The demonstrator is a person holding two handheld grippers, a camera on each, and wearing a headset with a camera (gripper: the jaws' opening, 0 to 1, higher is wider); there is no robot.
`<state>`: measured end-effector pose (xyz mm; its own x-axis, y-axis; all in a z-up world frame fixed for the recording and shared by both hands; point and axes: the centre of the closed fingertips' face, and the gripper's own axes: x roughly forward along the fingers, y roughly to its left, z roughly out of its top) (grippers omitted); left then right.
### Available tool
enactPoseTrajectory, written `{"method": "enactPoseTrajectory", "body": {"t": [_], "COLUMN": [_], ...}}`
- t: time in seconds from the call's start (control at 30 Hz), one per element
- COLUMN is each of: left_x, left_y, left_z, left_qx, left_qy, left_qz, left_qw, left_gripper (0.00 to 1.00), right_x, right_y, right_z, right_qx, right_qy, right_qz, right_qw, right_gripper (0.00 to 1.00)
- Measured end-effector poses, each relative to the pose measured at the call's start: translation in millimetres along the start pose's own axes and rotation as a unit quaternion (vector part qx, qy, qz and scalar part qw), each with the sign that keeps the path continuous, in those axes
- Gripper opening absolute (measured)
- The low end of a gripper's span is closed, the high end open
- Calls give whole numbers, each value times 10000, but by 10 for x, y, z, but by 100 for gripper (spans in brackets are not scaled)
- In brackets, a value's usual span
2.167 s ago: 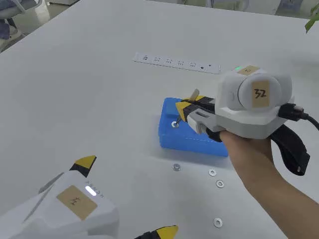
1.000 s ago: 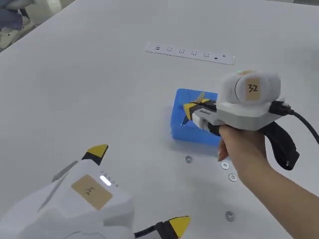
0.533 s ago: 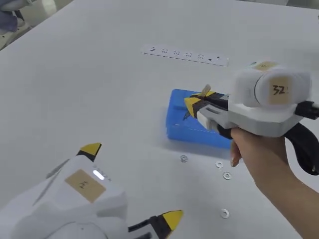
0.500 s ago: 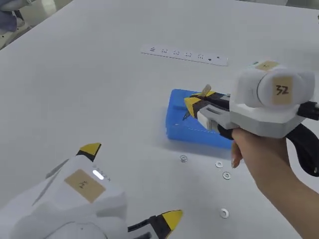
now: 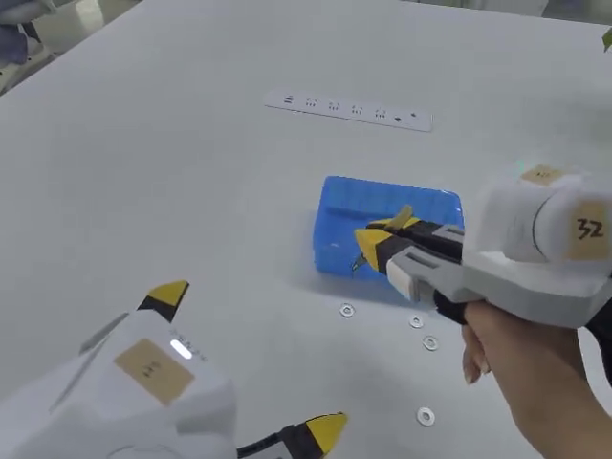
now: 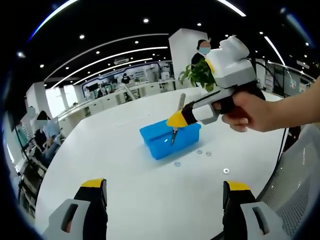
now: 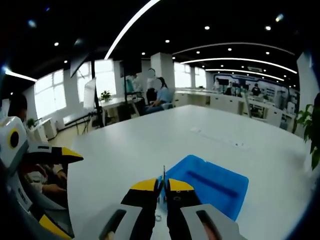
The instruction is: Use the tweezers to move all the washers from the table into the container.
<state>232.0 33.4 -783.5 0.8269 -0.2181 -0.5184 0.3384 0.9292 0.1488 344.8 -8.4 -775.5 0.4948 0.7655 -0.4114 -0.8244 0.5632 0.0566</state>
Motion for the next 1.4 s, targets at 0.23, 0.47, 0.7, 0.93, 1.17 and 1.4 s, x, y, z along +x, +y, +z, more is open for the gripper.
{"method": "enactPoseTrajectory", "body": {"t": [0.23,0.47,0.7,0.93,1.17,1.4], "left_x": [4,13,19,23,25,21], "left_y": [5,-8,-13,-16,-13,2], "left_z": [-10,-25,-28,-33,-47,-36], "left_qx": [-23,19,63,65,71,91], "left_qy": [14,54,72,98,127,88], "left_qz": [-4,-26,-24,-19,-18,19], "left_qw": [10000,10000,10000,9999,9999,9999], "left_gripper": [99,99,99,99,99,99], "right_x": [80,129,170,187,181,111], "right_y": [36,11,-3,-4,3,29], "right_z": [-231,-383,-438,-428,-428,-314], "right_qx": [-17,-13,-14,-9,-139,-112], "right_qy": [279,456,525,551,632,546], "right_qz": [58,59,24,32,1,52], "right_qw": [9996,9989,9986,9985,9979,9984], "right_gripper": [3,3,4,3,2,2]}}
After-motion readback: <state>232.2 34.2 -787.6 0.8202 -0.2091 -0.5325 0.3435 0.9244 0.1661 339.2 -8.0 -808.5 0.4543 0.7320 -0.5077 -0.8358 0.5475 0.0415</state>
